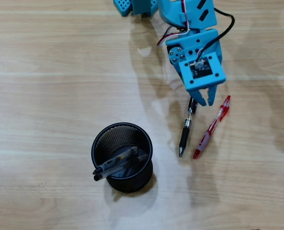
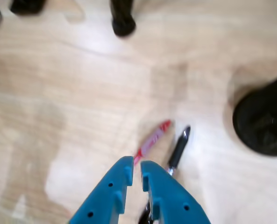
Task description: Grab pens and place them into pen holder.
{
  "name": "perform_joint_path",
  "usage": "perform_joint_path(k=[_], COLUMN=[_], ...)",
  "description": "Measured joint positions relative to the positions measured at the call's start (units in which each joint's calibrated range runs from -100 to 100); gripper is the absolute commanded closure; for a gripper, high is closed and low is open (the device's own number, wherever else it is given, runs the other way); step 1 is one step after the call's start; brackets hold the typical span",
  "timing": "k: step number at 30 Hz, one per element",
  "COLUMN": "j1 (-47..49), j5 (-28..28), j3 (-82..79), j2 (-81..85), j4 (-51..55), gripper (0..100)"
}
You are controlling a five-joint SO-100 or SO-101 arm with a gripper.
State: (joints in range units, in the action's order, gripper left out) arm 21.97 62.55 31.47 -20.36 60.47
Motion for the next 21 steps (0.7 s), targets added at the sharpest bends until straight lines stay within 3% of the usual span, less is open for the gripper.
perform_joint_path(k=[16,21], j1=[0.81,0.45], j5=[1.66,1.87], j3=[5.15,5.15], j2=[-11.37,-11.70], j4=[10.64,10.99], gripper=[96,72])
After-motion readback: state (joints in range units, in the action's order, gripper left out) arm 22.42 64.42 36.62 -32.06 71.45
